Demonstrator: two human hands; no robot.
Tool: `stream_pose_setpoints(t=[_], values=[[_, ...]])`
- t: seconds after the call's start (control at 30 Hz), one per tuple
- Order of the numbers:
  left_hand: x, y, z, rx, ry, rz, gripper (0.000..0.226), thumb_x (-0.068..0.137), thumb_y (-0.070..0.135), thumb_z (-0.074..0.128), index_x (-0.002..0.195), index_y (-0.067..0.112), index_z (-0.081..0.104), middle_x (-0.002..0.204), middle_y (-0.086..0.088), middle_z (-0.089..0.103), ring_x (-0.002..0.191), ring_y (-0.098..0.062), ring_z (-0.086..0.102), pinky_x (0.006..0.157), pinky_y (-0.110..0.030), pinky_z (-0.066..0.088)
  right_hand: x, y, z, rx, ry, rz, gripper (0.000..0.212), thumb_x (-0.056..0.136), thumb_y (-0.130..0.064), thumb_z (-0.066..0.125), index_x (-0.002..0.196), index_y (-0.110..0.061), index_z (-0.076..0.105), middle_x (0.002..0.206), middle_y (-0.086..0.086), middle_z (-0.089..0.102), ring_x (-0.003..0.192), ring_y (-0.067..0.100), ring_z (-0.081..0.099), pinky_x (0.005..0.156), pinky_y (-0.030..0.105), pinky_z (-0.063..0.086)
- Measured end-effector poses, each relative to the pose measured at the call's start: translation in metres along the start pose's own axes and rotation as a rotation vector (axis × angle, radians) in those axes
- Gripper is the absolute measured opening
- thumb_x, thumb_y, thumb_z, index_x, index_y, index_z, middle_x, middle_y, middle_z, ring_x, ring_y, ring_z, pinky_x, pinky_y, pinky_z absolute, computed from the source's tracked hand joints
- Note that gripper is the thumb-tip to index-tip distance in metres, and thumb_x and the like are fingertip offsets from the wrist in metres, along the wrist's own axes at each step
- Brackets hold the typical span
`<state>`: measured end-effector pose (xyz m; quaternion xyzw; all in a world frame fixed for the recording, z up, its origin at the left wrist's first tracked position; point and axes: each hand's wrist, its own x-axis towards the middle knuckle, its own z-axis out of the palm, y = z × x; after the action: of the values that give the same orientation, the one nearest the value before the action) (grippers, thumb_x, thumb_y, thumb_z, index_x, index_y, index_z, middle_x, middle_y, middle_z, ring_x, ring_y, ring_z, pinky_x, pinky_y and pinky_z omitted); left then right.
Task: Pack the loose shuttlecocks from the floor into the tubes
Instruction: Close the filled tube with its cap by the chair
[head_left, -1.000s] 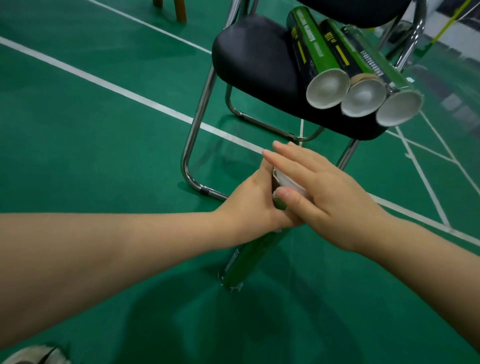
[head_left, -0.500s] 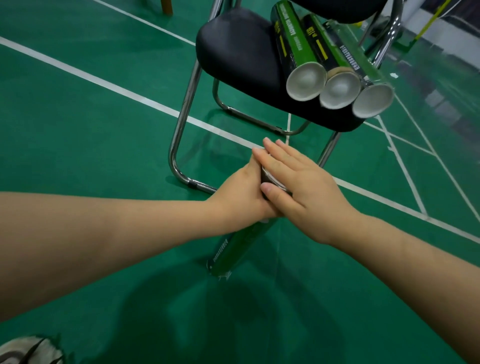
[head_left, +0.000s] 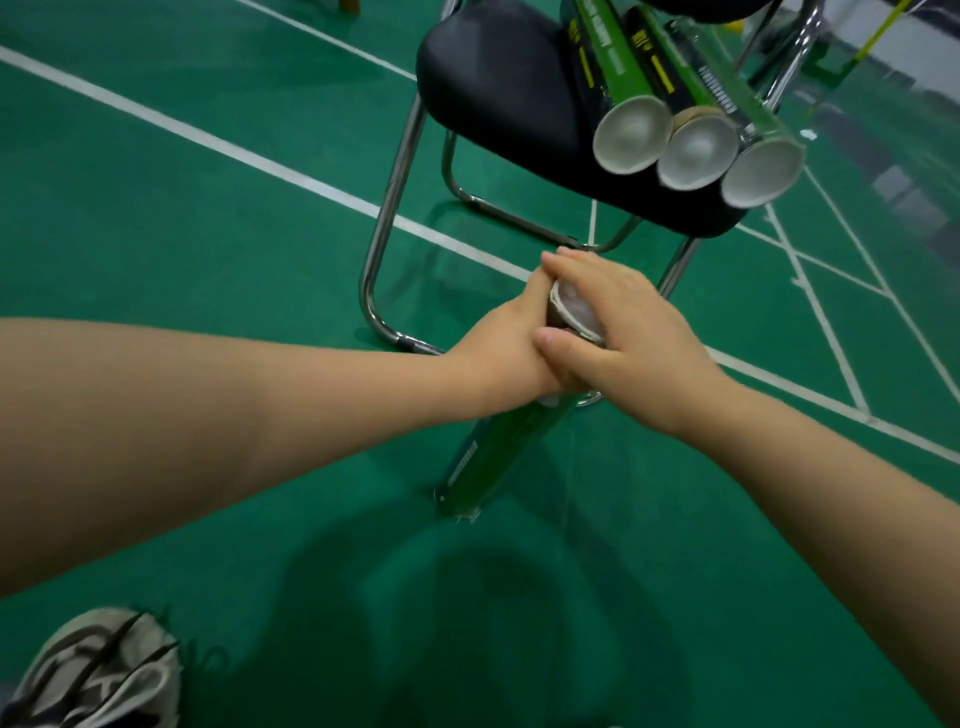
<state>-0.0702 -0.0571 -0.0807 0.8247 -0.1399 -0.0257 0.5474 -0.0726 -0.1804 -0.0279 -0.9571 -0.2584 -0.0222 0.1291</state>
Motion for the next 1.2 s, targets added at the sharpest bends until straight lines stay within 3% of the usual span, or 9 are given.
stream_pose_setpoints(t=[0.1,0.2,0.3,0.4,0.6,0.7,0.77,1.03,1.2], values=[[-0.005,0.0,-0.002,-0.067,-0.009,-0.02,0.077,0.077,0.019,0.072,0.136,0.023,0.023,0.099,0.002,0.062,0.07,-0.018,0.068,0.055,-0.026,0.057,0.006,-0.006,-0.011,0.033,-0.147,0.139,0.072,0.082,-0.05,0.057,0.145,-0.031,0.026,0.15,-0.004,0.028,0.136,0.017,0.031,0.106,0.028,0.025],[-0.008,0.002,-0.008,-0.115,-0.056,-0.056,0.079,0.073,0.023,0.079,0.132,0.024,0.026,0.093,0.001,0.064,0.069,-0.022,0.07,0.062,-0.031,0.058,0.014,-0.011,-0.025,0.017,-0.268,0.22,0.077,0.078,-0.046,0.064,0.143,-0.034,0.026,0.139,-0.001,0.041,0.115,0.018,0.047,0.088,0.027,0.036],[-0.009,0.005,-0.014,-0.069,-0.093,-0.069,0.081,0.072,0.027,0.08,0.133,0.024,0.026,0.094,0.002,0.064,0.064,-0.019,0.07,0.061,-0.027,0.057,0.018,-0.018,-0.032,-0.022,-0.261,0.224,0.072,0.073,-0.034,0.068,0.136,-0.032,0.034,0.1,-0.007,0.056,0.08,0.007,0.053,0.063,0.024,0.04],[-0.014,0.01,-0.023,-0.076,-0.095,-0.063,0.076,0.072,0.026,0.081,0.129,0.026,0.03,0.093,0.006,0.062,0.065,-0.017,0.07,0.059,-0.024,0.056,0.018,-0.025,-0.033,-0.039,-0.201,0.206,0.063,0.07,-0.031,0.069,0.126,-0.03,0.041,0.081,-0.013,0.053,0.071,-0.001,0.048,0.054,0.021,0.038],[-0.025,0.03,-0.052,-0.009,-0.002,0.043,0.069,0.068,0.029,0.083,0.117,0.031,0.035,0.082,0.015,0.057,0.072,-0.011,0.067,0.057,-0.017,0.052,0.013,-0.046,-0.056,0.031,-0.055,0.133,0.055,0.063,-0.031,0.071,0.11,-0.035,0.042,0.087,-0.012,0.056,0.075,0.001,0.052,0.061,0.021,0.043],[-0.033,0.039,-0.065,0.106,0.065,0.111,0.078,0.063,0.033,0.085,0.124,0.029,0.038,0.087,0.021,0.054,0.076,0.003,0.057,0.063,-0.011,0.046,0.005,-0.062,-0.063,0.037,-0.005,0.069,0.063,0.062,-0.03,0.072,0.117,-0.031,0.041,0.092,-0.01,0.054,0.077,0.007,0.053,0.059,0.021,0.044],[-0.041,0.043,-0.07,0.133,0.102,0.153,0.075,0.061,0.032,0.086,0.12,0.029,0.04,0.093,0.019,0.055,0.08,0.001,0.055,0.07,-0.009,0.043,0.0,-0.072,-0.064,0.041,0.016,0.027,0.069,0.061,-0.032,0.073,0.121,-0.028,0.041,0.103,-0.005,0.054,0.086,0.014,0.055,0.065,0.027,0.046],[-0.077,0.075,-0.084,0.203,0.247,0.231,0.069,0.06,0.038,0.08,0.116,0.035,0.04,0.099,0.016,0.059,0.093,-0.008,0.057,0.079,-0.026,0.048,-0.026,-0.108,-0.087,0.004,0.096,-0.11,0.068,0.067,-0.036,0.074,0.123,-0.022,0.039,0.114,0.004,0.05,0.098,0.021,0.054,0.08,0.037,0.047],[-0.102,0.111,-0.097,0.246,0.334,0.325,0.058,0.065,0.032,0.074,0.109,0.038,0.038,0.094,0.019,0.055,0.084,-0.004,0.055,0.07,-0.007,0.04,-0.049,-0.135,-0.118,-0.06,0.204,-0.186,0.07,0.07,-0.039,0.074,0.125,-0.021,0.036,0.119,0.003,0.045,0.099,0.022,0.053,0.078,0.035,0.046]])
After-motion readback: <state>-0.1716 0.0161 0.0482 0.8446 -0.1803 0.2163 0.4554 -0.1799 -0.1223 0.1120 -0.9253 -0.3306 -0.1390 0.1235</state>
